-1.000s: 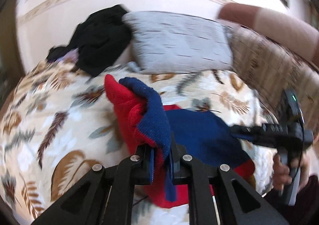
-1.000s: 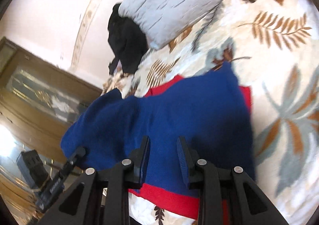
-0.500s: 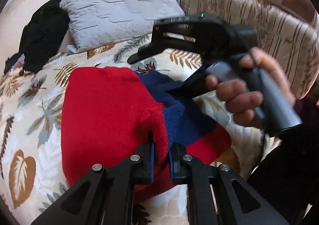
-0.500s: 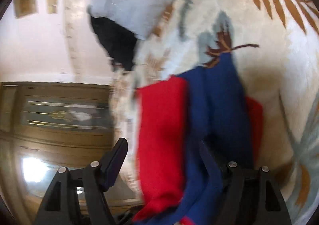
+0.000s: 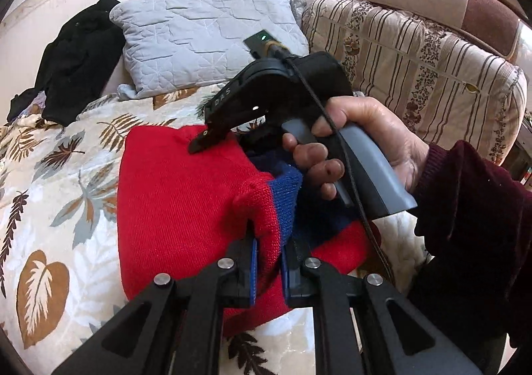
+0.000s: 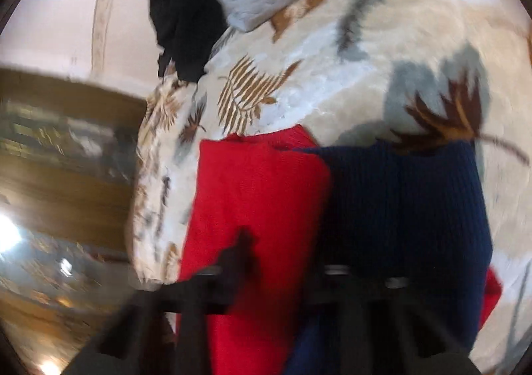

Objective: Fold small clothes
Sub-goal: 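Lift the gripped edge and flip the sweater over with the left tool, then lay the flipped sweater down red side up and open the left tool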

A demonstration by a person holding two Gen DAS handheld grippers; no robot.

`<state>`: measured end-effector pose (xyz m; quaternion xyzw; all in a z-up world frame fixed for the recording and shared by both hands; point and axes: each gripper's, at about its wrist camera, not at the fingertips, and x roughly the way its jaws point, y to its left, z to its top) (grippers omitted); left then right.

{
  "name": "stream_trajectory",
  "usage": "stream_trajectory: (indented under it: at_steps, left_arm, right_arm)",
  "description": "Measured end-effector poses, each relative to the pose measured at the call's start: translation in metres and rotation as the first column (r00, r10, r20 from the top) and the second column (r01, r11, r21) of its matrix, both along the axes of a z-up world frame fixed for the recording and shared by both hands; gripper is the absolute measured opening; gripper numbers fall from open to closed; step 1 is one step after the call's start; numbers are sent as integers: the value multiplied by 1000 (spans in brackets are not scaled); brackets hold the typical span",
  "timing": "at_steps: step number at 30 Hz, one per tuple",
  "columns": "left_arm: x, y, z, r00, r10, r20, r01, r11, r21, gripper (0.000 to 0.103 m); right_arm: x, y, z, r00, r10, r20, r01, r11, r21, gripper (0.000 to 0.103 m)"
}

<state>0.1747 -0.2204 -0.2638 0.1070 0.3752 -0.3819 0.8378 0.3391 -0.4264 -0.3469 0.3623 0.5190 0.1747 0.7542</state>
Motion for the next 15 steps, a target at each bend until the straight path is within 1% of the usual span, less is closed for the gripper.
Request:
stream_trajectory:
  at_steps: [1, 4, 6, 9, 11, 12, 14, 15]
  left_arm:
    - [0, 0, 1, 1000, -4, -2, 4, 1000, -4, 11]
    - [-2, -11, 6, 1000, -28, -6, 27, 999, -19, 11]
    - [-5, -20, 10, 999, -50, -12, 50, 998, -33, 11]
    - [-13, -40, 12, 995, -96, -15, 96, 994, -45, 11]
    - [-14, -51, 8, 993, -117, -24, 116, 992, -48, 11]
    - [-15, -60, 1, 991, -129, -27, 128, 991, -34, 11]
    - [-18, -72, -15, 991, -128, -44, 129, 991, 19, 11]
    - [-17, -75, -24, 991, -117, -62, 120, 992, 43, 11]
  right_arm:
    - [-1, 0, 3, 1000, 2, 24, -2, 1000, -4, 14]
    - [-12, 0, 28, 991, -7, 136, 15, 998, -58, 13]
    - [-21, -5, 43, 981, -24, 193, 37, 997, -66, 13]
    - [-36, -19, 58, 969, -43, 242, 63, 995, -74, 13]
    - [-44, -33, 59, 967, -61, 247, 84, 993, -84, 13]
    - [-46, -42, 54, 969, -69, 236, 92, 992, -85, 13]
    - [-48, -55, 42, 977, -85, 198, 104, 991, -88, 13]
    - [-46, -59, 32, 983, -76, 166, 91, 992, -85, 13]
